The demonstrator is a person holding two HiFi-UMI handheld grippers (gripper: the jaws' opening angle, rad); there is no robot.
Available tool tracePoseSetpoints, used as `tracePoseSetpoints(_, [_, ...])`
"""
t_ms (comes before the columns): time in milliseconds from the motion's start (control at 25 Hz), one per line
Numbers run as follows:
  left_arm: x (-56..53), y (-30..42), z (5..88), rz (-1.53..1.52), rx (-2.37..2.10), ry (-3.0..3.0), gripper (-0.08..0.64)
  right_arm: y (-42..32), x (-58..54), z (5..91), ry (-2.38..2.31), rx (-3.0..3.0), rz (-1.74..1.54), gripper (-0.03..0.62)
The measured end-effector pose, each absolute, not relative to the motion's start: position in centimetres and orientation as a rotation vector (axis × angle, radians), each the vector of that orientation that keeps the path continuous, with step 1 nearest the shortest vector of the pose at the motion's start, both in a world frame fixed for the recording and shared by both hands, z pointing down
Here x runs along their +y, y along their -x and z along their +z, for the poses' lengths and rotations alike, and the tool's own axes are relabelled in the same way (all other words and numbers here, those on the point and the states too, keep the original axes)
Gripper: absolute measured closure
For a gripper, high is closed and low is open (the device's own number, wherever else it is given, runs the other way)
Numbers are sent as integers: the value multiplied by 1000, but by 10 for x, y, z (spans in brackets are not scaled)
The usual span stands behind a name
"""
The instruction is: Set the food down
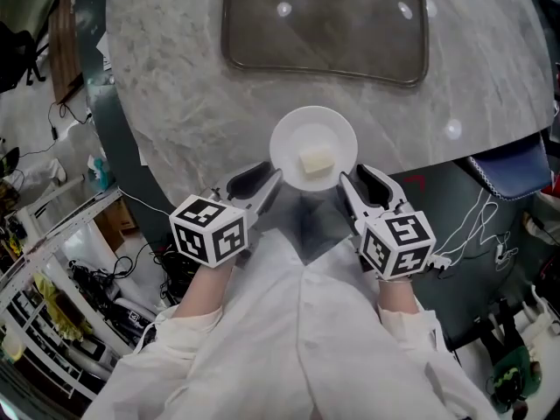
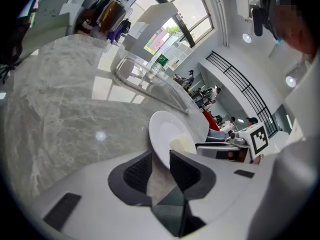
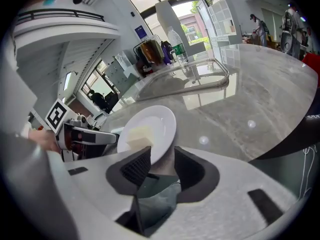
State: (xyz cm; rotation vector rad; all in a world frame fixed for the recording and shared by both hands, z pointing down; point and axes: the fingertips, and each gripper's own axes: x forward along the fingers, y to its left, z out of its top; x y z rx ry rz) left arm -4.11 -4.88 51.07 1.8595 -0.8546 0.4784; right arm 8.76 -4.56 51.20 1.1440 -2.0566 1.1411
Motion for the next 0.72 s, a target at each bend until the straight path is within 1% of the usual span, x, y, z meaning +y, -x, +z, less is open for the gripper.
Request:
tracePoseSetpoints(440, [-51,35,514,496,-851,-1841,461,-86,-48,515,-1158,-2036,1139,485])
tracePoseSetpoints(720, [-53,37,517,517,-863,-1830,462,-84,-47,517,-1149,-2005,1066,486])
